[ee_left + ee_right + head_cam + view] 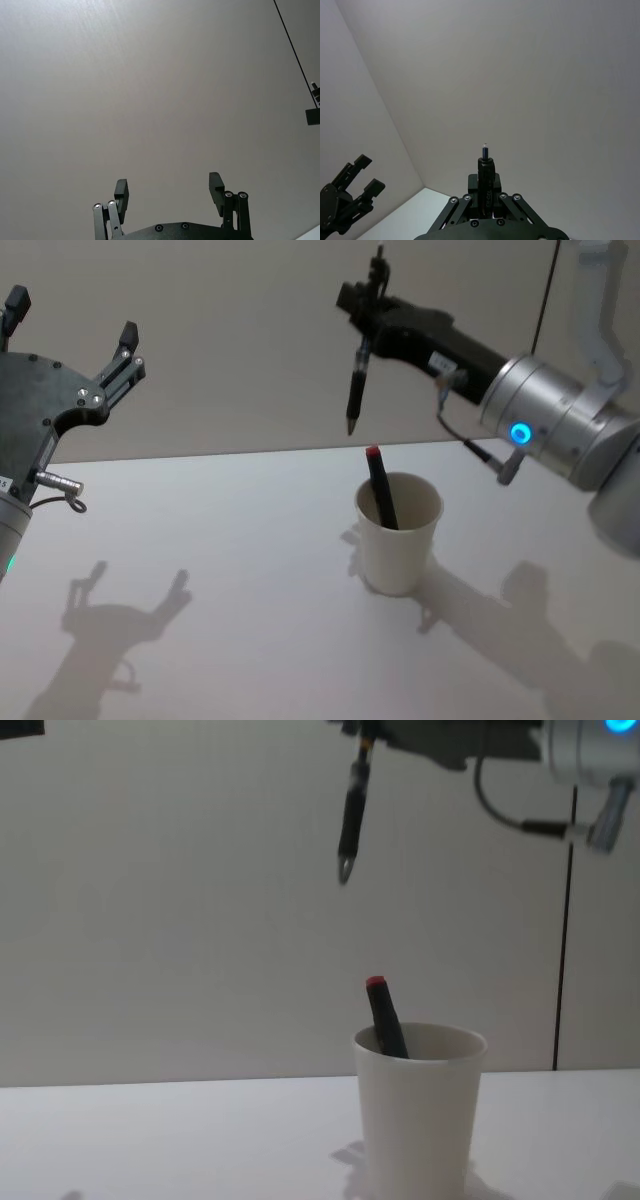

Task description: Place the pen into the pen holder.

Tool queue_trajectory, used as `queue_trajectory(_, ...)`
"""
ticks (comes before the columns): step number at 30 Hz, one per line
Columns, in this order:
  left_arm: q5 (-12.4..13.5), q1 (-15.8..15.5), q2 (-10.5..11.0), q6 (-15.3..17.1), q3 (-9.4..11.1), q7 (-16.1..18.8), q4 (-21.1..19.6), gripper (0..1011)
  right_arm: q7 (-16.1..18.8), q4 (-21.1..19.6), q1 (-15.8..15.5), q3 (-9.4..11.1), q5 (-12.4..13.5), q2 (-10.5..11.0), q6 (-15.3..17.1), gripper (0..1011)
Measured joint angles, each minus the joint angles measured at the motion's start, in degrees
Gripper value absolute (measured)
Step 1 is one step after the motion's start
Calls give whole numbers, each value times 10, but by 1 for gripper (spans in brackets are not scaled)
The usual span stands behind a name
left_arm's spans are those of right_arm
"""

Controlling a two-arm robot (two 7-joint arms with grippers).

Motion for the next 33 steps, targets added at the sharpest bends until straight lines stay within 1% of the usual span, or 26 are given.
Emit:
queue_trajectory(1, -2, 0, 0, 4, -1, -3, -1, 1001, 1, 1, -1, -2, -5, -1, -3, 132)
queue_trajectory(2, -4, 0, 0, 6, -1, -5, -1, 1001, 4, 3, -4, -7, -18, -2, -10, 132)
queue_trajectory(9, -19, -5, 0, 35, -3, -28, -4, 1001, 9, 11, -14, -22, -55, -6, -39, 131)
queue_trajectory(10, -22, -7, 0, 41, -3, -34, -4, 1001, 9, 11, -15, -23, -59, -6, -42, 131)
queue_trajectory(17, -31, -12, -3, 61, -3, -50, -4, 1001, 9, 17, -25, -31, -88, -6, -72, 132)
queue_trajectory(27, -38, -16, -5, 75, -3, -63, -4, 1001, -13, 20, -36, -34, -127, -2, -118, 132)
queue_trajectory(31, -40, -17, -5, 78, -3, -65, -4, 1001, -26, 21, -41, -31, -141, 3, -137, 131)
queue_trajectory(33, -40, -17, -5, 79, -3, -66, -4, 1001, -29, 21, -43, -30, -145, 5, -141, 132)
